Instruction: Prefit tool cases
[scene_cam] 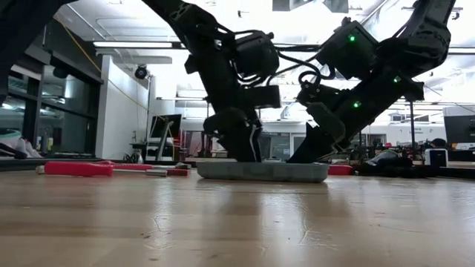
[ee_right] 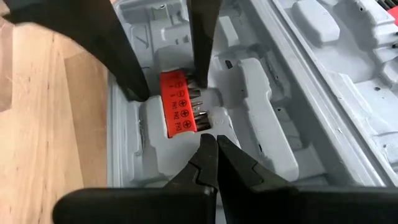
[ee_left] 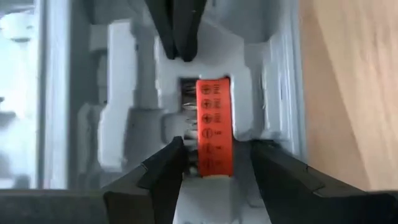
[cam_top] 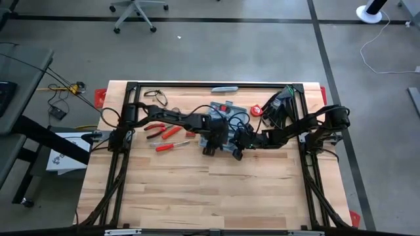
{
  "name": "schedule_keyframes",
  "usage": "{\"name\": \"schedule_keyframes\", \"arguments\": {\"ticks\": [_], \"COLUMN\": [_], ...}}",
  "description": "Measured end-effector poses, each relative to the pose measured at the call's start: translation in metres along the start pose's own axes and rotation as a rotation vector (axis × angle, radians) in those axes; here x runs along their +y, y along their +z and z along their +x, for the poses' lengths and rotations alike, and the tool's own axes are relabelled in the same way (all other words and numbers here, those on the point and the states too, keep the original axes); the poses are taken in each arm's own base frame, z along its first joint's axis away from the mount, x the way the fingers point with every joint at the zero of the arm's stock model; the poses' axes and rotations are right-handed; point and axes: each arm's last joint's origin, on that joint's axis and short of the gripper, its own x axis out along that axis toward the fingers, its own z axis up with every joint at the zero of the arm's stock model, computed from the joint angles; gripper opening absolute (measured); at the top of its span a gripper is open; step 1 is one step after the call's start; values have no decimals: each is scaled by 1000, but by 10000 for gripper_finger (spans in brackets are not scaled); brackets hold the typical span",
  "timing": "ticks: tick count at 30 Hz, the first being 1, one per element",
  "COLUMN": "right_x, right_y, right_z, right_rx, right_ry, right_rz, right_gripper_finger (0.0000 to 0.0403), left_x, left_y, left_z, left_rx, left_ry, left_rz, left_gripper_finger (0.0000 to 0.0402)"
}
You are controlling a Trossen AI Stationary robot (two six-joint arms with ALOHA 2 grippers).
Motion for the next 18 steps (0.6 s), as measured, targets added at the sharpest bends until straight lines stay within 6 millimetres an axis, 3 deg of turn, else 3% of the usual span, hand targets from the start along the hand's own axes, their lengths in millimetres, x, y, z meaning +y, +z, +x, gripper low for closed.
{"name": "schedule_keyframes", "arguments": {"ticks": [10, 18], "right_x": [0, 1], "right_y": [0, 1], "right_z": [0, -1], "right_rx": [-5, -13], "right_ry": [1, -9], "right_rz": [2, 0], "right_gripper_finger": [0, 0], "left_x": [4, 1], "left_y": [-2, -6], "left_z": [14, 26], "left_rx": [-20, 18], "left_ry": [-20, -35], "left_rz": [-25, -54], "left_gripper_finger": [158, 36]}}
